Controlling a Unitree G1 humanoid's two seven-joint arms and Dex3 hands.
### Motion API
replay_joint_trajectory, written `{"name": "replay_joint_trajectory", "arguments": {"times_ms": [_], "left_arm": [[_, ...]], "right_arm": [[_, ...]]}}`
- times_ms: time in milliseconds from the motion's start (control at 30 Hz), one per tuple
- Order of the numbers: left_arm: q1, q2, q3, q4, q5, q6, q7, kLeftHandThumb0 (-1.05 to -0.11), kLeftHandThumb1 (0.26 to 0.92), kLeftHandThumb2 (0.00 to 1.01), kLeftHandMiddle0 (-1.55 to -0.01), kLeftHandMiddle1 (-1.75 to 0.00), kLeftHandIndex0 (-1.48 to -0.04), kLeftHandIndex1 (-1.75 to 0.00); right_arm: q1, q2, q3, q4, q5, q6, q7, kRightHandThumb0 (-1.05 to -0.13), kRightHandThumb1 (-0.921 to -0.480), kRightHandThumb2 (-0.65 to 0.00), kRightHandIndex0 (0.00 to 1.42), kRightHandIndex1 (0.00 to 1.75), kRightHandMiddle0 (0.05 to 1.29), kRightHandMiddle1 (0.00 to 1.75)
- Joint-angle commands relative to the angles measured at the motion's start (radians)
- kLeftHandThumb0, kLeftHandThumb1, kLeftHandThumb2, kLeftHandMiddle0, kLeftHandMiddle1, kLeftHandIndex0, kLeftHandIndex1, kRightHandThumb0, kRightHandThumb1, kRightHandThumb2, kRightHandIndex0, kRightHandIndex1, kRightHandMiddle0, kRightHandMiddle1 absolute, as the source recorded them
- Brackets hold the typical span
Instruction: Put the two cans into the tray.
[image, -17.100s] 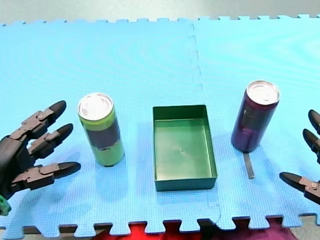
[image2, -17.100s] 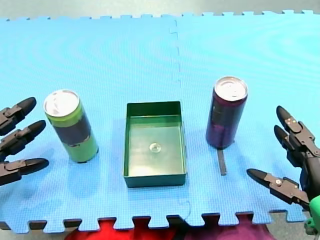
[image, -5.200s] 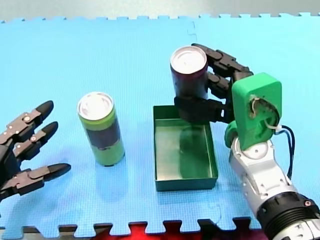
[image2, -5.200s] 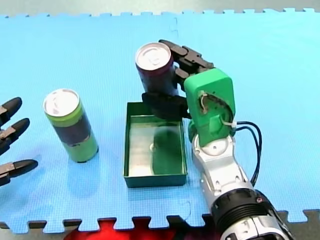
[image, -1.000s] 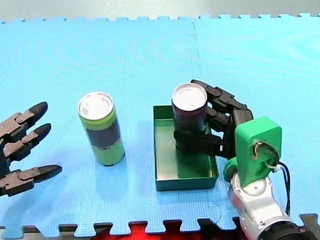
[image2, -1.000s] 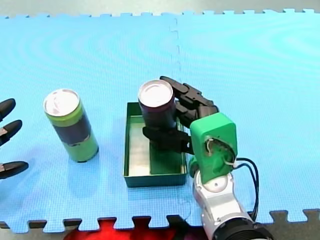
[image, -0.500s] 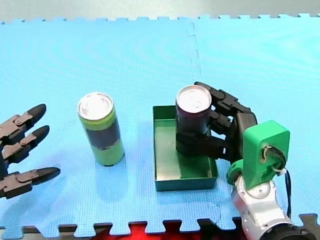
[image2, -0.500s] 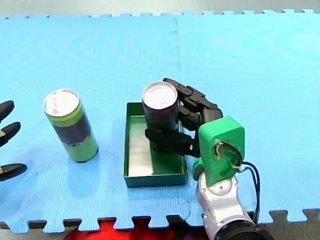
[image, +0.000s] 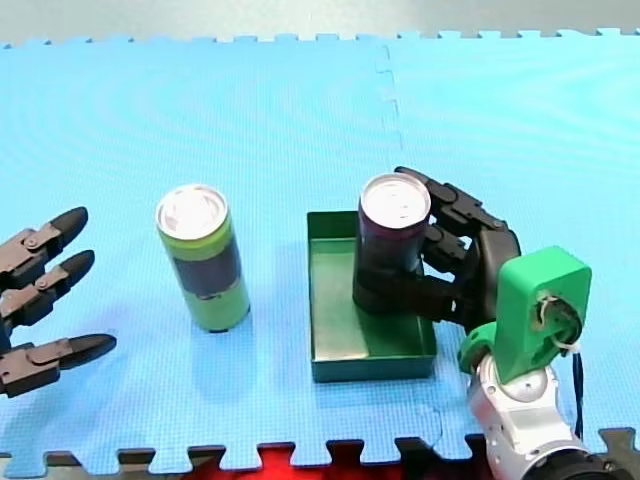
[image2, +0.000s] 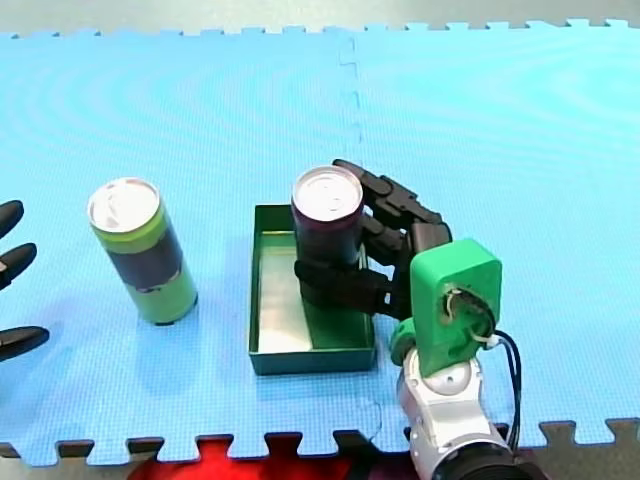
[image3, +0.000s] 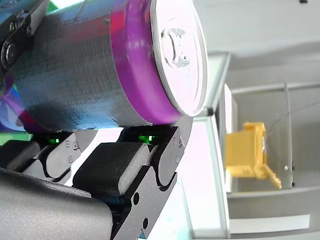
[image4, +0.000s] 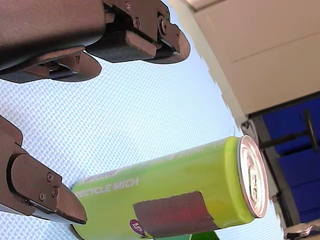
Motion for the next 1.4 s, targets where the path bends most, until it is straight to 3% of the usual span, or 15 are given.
{"name": "replay_joint_trajectory", "arguments": {"times_ms": [0,67,100,167,267,333,433,500,600,767,933,1000,1133,1267,1367], "left_arm": [[0.006,0.015,0.008,-0.022,-0.014,0.005,0.001,-1.048,0.712,0.0,-0.41,0.0,-0.35,0.0],[0.006,0.014,0.008,-0.026,-0.012,0.008,0.003,-1.048,0.711,0.0,-0.41,0.0,-0.35,0.0],[0.006,0.014,0.007,-0.026,-0.011,0.008,0.003,-1.048,0.711,0.0,-0.41,0.0,-0.35,0.0],[0.004,0.014,0.007,-0.025,-0.01,0.009,0.004,-1.048,0.711,0.0,-0.41,0.0,-0.35,0.0],[0.002,0.012,0.005,-0.025,-0.008,0.011,0.006,-1.048,0.711,0.0,-0.41,0.0,-0.35,0.0],[0.002,0.012,0.004,-0.027,-0.007,0.014,0.007,-1.048,0.711,0.0,-0.41,0.0,-0.35,0.0],[0.005,0.011,0.003,-0.032,-0.006,0.016,0.009,-1.048,0.711,0.0,-0.41,0.0,-0.35,0.0],[0.005,0.01,0.002,-0.032,-0.006,0.017,0.011,-1.048,0.711,0.0,-0.41,0.0,-0.35,0.0],[0.005,0.009,0.001,-0.031,-0.005,0.017,0.014,-1.048,0.712,0.0,-0.41,0.0,-0.35,0.0],[0.004,0.008,-0.001,-0.032,-0.005,0.019,0.018,-1.048,0.714,0.0,-0.41,0.0,-0.35,0.0],[0.002,0.009,-0.002,-0.029,-0.004,0.021,0.02,-1.048,0.716,0.0,-0.41,0.0,-0.35,0.0],[0.0,0.01,-0.001,-0.026,-0.004,0.02,0.02,-1.048,0.717,0.0,-0.41,0.0,-0.35,0.0],[-0.002,0.012,-0.001,-0.023,-0.005,0.02,0.018,-1.048,0.718,0.0,-0.41,0.0,-0.35,0.0],[-0.004,0.014,0.0,-0.021,-0.007,0.021,0.016,-1.048,0.716,0.0,-0.4,0.0,-0.35,0.0],[-0.005,0.015,0.0,-0.02,-0.008,0.023,0.015,-1.048,0.714,0.0,-0.4,0.0,-0.35,0.0]], "right_arm": [[-0.049,0.111,-0.008,0.02,-0.002,-0.004,-0.007,-0.336,-0.729,0.0,1.34,0.0,1.16,0.0],[-0.051,0.105,0.001,0.023,-0.016,-0.003,-0.009,-0.338,-0.729,0.0,1.33,0.0,1.13,0.0],[-0.051,0.099,0.011,0.024,-0.029,-0.002,-0.009,-0.345,-0.727,0.0,1.24,0.0,1.03,0.0],[-0.052,0.088,0.027,0.025,-0.05,-0.001,-0.004,-0.495,-0.696,0.0,0.99,0.0,0.84,0.0],[-0.047,0.065,0.062,0.017,-0.1,-0.011,-0.002,-0.765,-0.713,-0.007,0.63,0.0,0.53,0.0],[-0.044,0.046,0.094,0.012,-0.157,-0.01,-0.036,-0.971,-0.777,-0.023,0.39,0.0,0.35,0.0],[-0.049,0.023,0.138,0.011,-0.244,0.021,-0.108,-1.04,-0.822,-0.032,0.29,0.0,0.26,0.0],[-0.051,0.017,0.152,0.009,-0.278,0.034,-0.139,-1.046,-0.833,-0.031,0.27,0.0,0.24,0.0],[-0.052,0.017,0.158,0.005,-0.299,0.044,-0.166,-1.048,-0.845,-0.028,0.25,0.0,0.22,0.0],[-0.051,0.019,0.154,0.006,-0.299,0.04,-0.176,-1.048,-0.853,-0.024,0.24,0.0,0.21,0.0],[-0.048,0.013,0.147,0.015,-0.288,0.019,-0.155,-1.048,-0.853,-0.018,0.23,0.0,0.21,0.0],[-0.049,0.009,0.141,0.023,-0.278,0.005,-0.132,-1.048,-0.85,-0.014,0.23,0.0,0.21,0.0],[-0.05,0.009,0.112,0.036,-0.235,-0.018,-0.059,-1.048,-0.839,-0.006,0.21,0.0,0.2,0.0],[-0.05,0.022,0.075,0.036,-0.178,-0.019,0.017,-1.048,-0.823,0.0,0.2,0.0,0.19,0.0],[-0.053,0.023,0.065,0.035,-0.161,-0.014,0.046,-1.048,-0.799,0.0,0.19,0.0,0.18,0.0]]}}
